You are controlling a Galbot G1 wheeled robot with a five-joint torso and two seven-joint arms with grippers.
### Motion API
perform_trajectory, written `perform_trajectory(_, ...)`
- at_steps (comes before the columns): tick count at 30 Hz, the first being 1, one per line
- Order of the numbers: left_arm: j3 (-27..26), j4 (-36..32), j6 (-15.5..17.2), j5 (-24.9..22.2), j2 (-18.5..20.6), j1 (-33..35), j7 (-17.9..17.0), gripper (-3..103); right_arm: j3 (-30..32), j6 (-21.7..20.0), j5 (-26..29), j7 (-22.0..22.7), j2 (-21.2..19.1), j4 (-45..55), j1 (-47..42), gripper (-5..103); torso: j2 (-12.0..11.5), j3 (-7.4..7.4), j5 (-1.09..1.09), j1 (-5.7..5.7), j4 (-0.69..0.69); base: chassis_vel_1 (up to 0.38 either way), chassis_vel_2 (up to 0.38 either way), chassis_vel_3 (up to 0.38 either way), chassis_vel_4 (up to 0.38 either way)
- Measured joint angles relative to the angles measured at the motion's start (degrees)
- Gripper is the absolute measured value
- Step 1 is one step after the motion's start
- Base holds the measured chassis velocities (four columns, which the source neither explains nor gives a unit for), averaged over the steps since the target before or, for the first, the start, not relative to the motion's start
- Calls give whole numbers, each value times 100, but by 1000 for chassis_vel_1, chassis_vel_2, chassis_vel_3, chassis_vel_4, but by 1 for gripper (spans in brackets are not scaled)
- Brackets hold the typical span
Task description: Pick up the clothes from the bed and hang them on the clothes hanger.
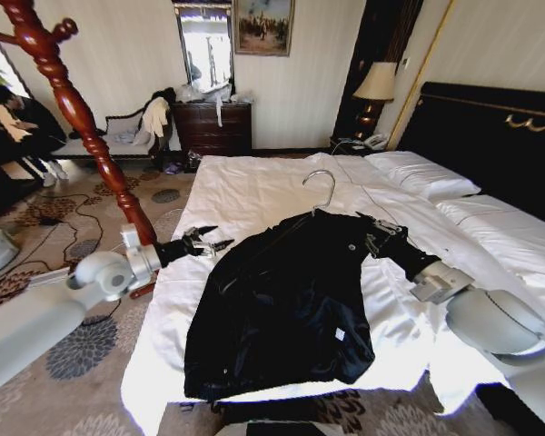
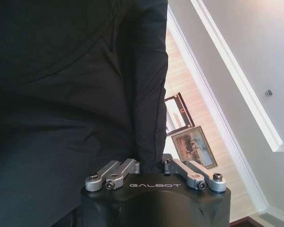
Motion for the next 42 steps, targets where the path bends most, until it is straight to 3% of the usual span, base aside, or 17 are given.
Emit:
perform_trajectory(6,419,496,-151,391,-380,-229,126,100,225,118,-82,-6,7,50,-237,16,0,0,0,0,1,0,0,0,0)
perform_trajectory(20,639,1141,-179,419,-914,-466,282,103,185,159,-192,-43,-38,93,-167,16,0,0,0,0,2,0,0,0,0)
perform_trajectory(29,832,1358,-91,370,-1258,-659,298,98,157,157,-162,-50,-99,100,-82,16,0,0,0,0,0,0,0,0,0)
perform_trajectory(33,921,1457,-39,337,-1296,-710,272,83,107,156,-155,-50,-102,77,-16,16,0,0,0,0,1,0,0,0,0)
perform_trajectory(35,937,1472,-19,320,-1296,-711,268,83,87,156,-153,-50,-101,69,6,16,0,0,0,0,1,0,0,0,0)
perform_trajectory(42,953,1523,6,196,-1345,-713,253,51,10,149,-163,-45,-94,46,53,16,0,0,0,0,0,0,0,0,0)
